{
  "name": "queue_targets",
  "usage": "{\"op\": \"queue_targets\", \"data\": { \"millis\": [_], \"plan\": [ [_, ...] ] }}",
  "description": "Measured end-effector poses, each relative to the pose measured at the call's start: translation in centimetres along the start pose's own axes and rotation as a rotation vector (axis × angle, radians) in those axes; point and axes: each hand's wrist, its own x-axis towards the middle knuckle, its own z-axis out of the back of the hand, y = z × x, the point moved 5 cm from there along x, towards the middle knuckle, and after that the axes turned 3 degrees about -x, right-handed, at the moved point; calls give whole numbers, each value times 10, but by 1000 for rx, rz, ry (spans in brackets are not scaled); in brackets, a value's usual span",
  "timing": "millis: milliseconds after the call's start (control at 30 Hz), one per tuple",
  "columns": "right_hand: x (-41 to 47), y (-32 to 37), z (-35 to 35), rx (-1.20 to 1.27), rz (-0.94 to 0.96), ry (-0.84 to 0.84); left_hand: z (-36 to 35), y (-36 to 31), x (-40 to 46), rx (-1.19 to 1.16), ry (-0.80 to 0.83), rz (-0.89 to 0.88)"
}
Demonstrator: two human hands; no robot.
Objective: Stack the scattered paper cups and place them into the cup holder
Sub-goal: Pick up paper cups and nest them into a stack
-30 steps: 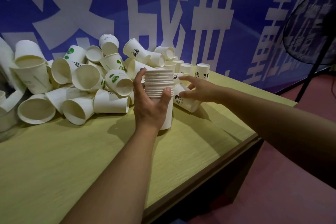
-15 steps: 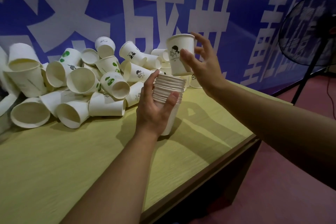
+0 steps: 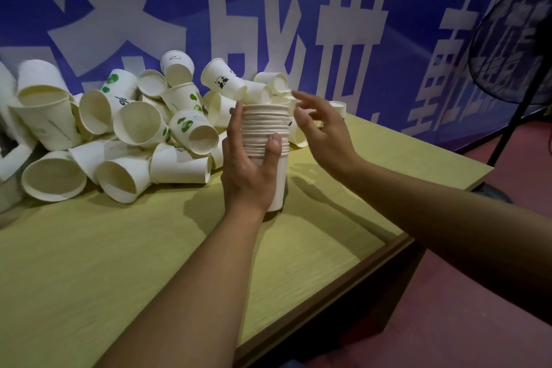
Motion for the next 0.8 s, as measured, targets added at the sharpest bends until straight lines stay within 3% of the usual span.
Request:
{"op": "queue_targets", "data": {
  "millis": [133, 267, 533, 700, 800],
  "plan": [
    [32, -53, 22, -377, -164, -89, 1, 2, 0, 4, -14, 6],
    [47, -93, 40, -652, -311, -31, 0, 2, 1, 17, -15, -18],
    [66, -130, 46, -706, -398, 68, -1, 4, 1, 27, -20, -12],
    [67, -133, 48, -647, -298, -9, -1, 3, 2, 34, -29, -13],
    [70, -133, 48, -693, -289, 43, -3, 4, 1, 36, -15, -14]
  ]
}}
